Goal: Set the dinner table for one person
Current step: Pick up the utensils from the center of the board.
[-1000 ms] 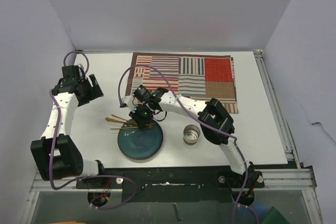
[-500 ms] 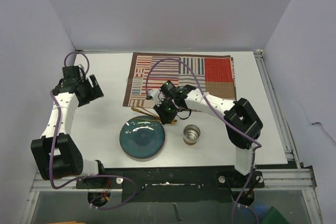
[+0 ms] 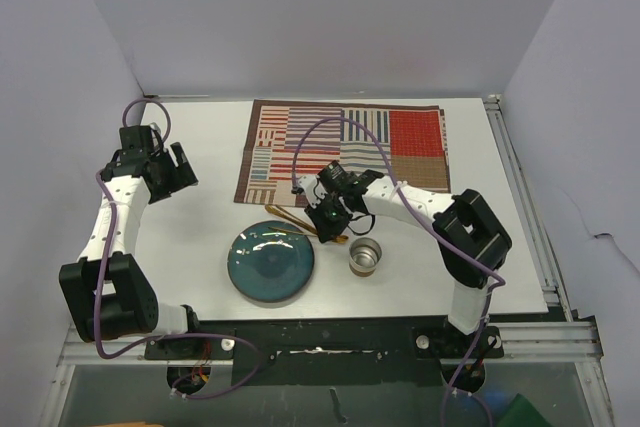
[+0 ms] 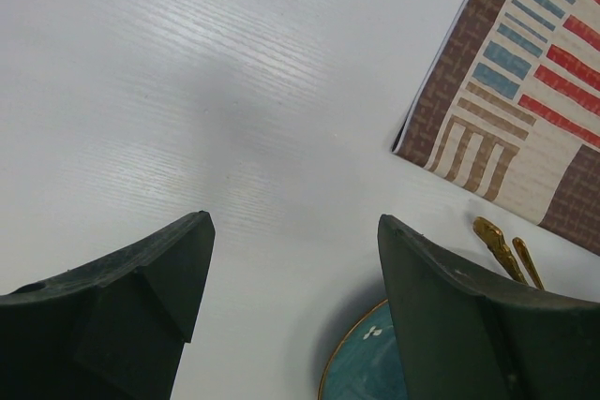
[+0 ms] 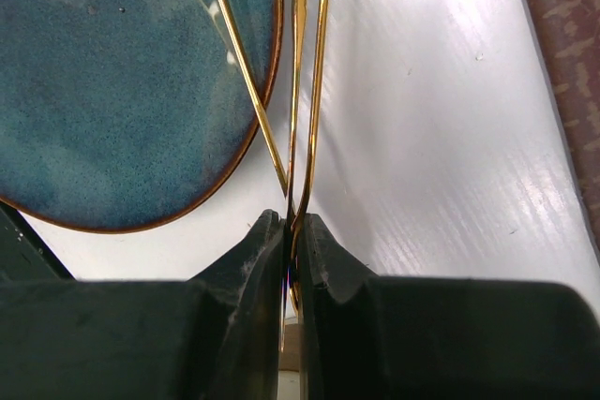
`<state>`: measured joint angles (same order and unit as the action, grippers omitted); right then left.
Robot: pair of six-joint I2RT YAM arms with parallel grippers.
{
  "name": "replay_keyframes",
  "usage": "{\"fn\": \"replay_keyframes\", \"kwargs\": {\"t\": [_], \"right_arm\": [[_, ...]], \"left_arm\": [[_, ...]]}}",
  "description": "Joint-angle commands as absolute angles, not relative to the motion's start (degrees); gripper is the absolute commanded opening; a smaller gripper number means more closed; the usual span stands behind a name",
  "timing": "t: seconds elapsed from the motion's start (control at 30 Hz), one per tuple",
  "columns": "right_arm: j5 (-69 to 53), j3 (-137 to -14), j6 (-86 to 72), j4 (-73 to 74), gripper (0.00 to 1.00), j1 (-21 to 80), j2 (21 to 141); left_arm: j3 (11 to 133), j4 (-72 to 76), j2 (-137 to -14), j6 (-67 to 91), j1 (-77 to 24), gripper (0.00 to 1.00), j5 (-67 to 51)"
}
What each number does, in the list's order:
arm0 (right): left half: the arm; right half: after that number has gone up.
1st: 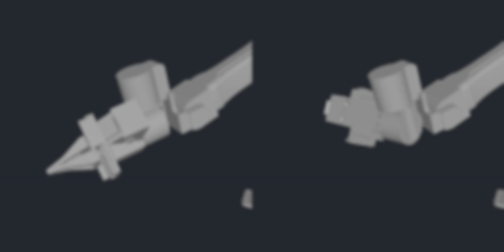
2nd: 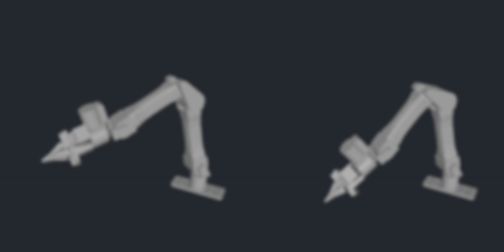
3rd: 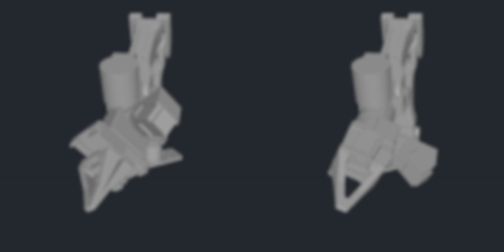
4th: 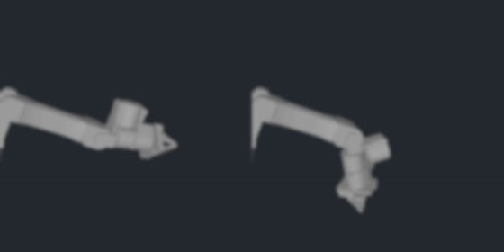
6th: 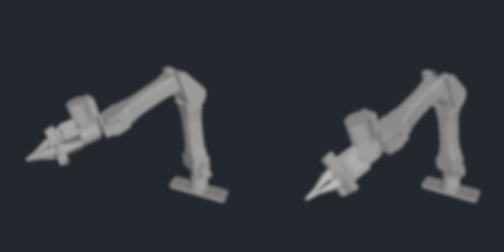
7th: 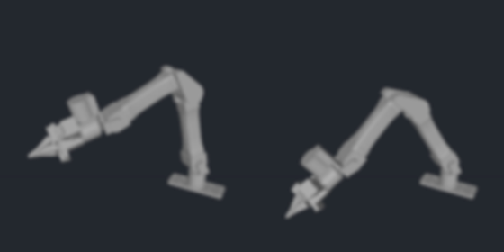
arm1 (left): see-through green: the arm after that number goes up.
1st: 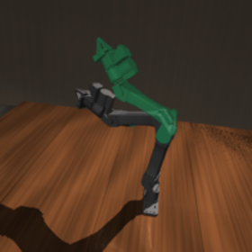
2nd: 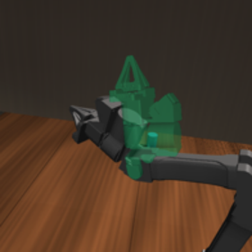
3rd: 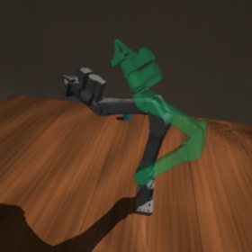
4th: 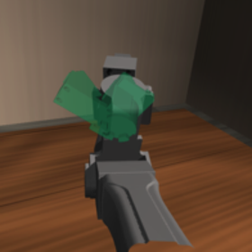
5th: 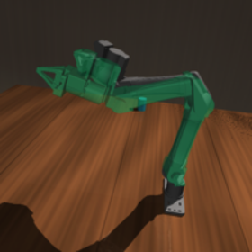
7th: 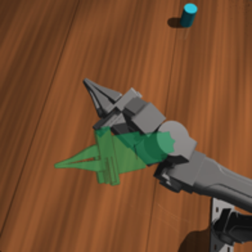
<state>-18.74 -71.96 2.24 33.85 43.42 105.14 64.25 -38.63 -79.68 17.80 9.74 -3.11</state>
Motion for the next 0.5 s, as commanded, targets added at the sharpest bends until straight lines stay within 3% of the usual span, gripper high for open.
{"fn": "replay_keyframes", "kwargs": {"t": [0.0, 0.47], "right_arm": [[-19.35, -70.51, 0.90, 29.49, 0.00, 42.76, 100.92], [-17.68, -72.05, 0.93, 29.18, 0.00, 38.22, 100.34]], "left_arm": [[64.91, -35.03, -79.90, 17.67, 9.93, 0.71, -3.85], [64.09, -33.80, -80.51, 17.60, 9.93, 0.71, -3.74]]}}
